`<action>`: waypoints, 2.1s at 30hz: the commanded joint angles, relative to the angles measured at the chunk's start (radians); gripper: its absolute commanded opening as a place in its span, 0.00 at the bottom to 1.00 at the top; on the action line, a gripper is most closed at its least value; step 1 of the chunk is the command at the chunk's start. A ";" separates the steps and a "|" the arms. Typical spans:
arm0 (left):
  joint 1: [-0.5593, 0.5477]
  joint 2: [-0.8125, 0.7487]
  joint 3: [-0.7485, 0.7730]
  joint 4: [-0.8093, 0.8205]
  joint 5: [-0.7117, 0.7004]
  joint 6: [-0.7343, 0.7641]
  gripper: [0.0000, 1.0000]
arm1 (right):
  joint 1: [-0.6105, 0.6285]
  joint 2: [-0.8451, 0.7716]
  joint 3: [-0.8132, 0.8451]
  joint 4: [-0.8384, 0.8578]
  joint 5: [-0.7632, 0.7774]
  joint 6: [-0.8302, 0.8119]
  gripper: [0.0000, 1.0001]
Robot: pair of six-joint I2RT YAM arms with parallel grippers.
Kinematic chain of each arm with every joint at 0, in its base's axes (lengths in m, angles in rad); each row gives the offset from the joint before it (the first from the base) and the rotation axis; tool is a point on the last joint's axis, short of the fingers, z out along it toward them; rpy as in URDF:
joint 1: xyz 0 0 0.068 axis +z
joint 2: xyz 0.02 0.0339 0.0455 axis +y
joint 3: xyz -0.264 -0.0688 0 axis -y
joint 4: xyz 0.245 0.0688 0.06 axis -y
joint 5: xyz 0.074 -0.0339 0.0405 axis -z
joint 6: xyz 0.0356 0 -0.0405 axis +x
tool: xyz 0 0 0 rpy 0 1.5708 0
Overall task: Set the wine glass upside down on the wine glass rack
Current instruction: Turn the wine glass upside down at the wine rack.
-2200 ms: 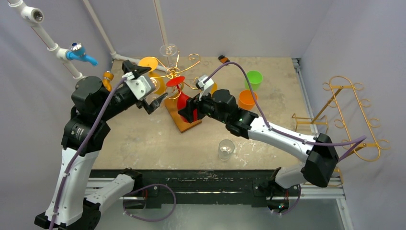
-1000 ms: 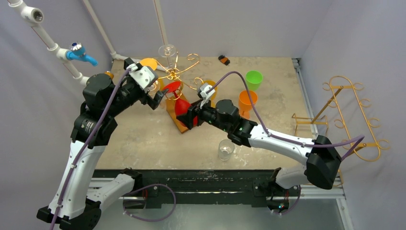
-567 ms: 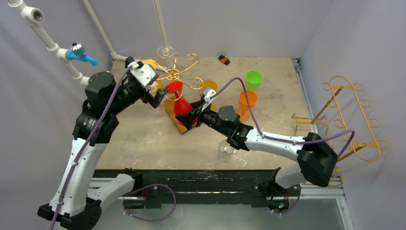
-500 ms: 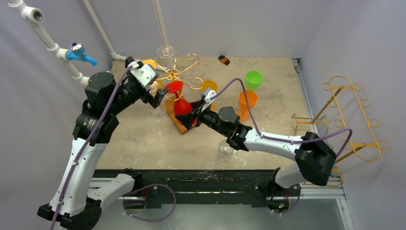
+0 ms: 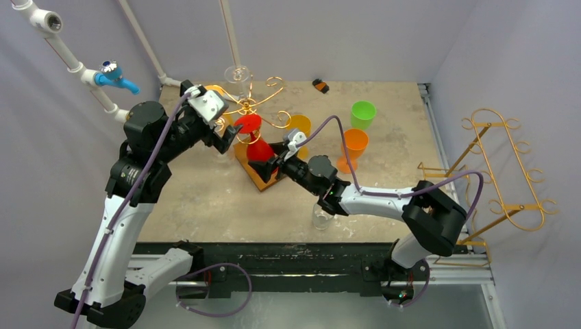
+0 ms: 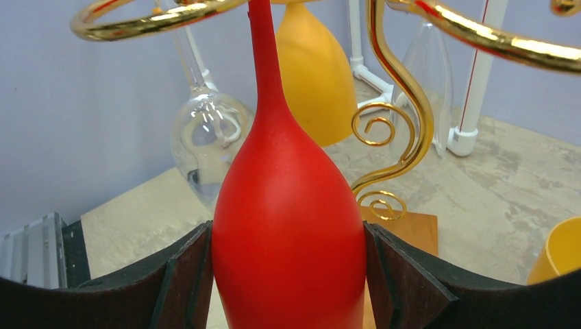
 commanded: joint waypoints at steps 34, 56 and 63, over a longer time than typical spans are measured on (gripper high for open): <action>0.002 0.005 -0.002 0.047 -0.033 -0.024 1.00 | 0.023 -0.010 -0.044 0.267 -0.078 -0.083 0.29; 0.002 0.004 0.001 0.029 -0.032 -0.054 1.00 | 0.019 0.005 -0.122 0.322 0.046 -0.017 0.78; 0.002 -0.008 -0.066 0.019 -0.004 -0.136 1.00 | 0.020 -0.085 -0.137 0.223 0.059 -0.049 0.99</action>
